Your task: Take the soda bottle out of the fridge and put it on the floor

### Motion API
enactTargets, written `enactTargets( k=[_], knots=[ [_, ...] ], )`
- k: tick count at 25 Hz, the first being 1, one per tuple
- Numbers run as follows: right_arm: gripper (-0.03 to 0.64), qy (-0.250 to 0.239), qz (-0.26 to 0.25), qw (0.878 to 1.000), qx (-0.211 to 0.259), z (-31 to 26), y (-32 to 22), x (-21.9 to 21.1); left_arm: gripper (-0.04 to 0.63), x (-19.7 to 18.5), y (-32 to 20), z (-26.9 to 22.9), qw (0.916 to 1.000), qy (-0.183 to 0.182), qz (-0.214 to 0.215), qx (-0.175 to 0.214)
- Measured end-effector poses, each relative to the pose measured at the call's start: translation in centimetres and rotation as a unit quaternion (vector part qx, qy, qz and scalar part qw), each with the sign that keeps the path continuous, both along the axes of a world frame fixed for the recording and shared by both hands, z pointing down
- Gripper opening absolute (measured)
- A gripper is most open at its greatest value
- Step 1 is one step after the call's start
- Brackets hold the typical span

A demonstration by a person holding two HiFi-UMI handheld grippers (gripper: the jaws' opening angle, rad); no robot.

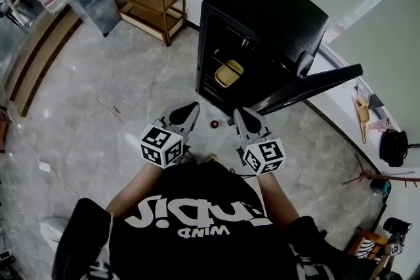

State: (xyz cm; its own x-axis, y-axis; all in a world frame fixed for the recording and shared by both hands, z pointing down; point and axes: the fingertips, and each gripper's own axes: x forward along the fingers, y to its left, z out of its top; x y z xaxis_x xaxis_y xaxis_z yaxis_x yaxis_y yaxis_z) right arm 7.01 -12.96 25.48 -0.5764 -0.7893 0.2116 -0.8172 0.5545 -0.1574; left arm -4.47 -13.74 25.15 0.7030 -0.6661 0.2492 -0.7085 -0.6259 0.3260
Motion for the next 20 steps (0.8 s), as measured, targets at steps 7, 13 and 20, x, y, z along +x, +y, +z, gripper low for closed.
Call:
enactTargets(
  k=[7, 13, 20],
  knots=[
    [0.023, -0.019, 0.019, 1.000, 0.012, -2.1, 2.0, 1.9, 0.006, -2.0, 0.4, -1.5, 0.9995, -0.005, -0.024, 0.018],
    [0.023, -0.015, 0.080, 0.996, 0.021, -2.2, 2.9, 3.9, 0.006, -3.7, 1.6, -0.5, 0.9982, -0.022, -0.051, 0.022],
    [0.023, -0.007, 0.101, 0.994, 0.041, -2.6, 3.0, 5.0, 0.006, -3.9, 2.1, 0.6, 0.9969, -0.040, -0.060, 0.032]
  ],
)
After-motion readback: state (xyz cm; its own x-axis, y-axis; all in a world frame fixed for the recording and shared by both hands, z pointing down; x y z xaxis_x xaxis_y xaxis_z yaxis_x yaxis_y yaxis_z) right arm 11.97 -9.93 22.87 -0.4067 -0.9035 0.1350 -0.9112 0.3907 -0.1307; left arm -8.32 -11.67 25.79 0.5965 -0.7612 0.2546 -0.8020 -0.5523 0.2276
